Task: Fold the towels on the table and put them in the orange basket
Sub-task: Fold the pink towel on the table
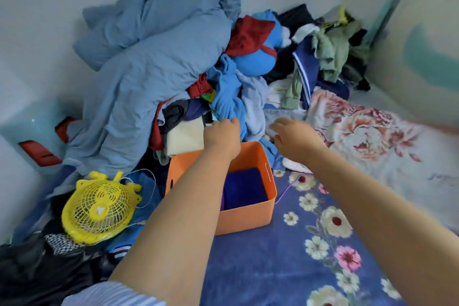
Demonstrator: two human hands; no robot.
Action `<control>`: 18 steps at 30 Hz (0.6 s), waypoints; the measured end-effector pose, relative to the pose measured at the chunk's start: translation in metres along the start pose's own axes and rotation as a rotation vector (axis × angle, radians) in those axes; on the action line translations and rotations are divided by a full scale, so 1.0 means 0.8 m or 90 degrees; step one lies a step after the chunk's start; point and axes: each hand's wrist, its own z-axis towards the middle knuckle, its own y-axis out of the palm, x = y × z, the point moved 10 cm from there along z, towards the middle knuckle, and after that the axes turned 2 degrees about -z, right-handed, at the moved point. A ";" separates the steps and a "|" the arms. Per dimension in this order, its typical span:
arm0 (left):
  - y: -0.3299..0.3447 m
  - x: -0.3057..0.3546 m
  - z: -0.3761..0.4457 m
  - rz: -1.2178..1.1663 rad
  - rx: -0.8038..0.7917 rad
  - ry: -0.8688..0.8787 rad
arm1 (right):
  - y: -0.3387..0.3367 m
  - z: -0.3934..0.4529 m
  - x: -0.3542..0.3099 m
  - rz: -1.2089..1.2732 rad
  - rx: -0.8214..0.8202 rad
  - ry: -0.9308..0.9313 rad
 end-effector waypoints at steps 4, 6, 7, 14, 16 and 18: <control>-0.086 0.060 -0.048 0.003 0.058 0.075 | -0.100 -0.077 0.023 -0.051 0.034 0.065; -0.129 0.095 -0.088 -0.011 0.090 0.132 | -0.157 -0.134 0.029 -0.086 0.073 0.118; -0.145 0.111 -0.105 -0.012 0.104 0.161 | -0.180 -0.156 0.031 -0.099 0.091 0.137; -0.236 0.264 -0.271 -0.039 0.173 0.422 | -0.305 -0.385 0.065 -0.165 0.167 0.374; -0.260 0.318 -0.320 -0.059 0.181 0.485 | -0.332 -0.467 0.073 -0.187 0.166 0.446; -0.280 0.363 -0.365 -0.075 0.185 0.531 | -0.354 -0.536 0.077 -0.209 0.168 0.500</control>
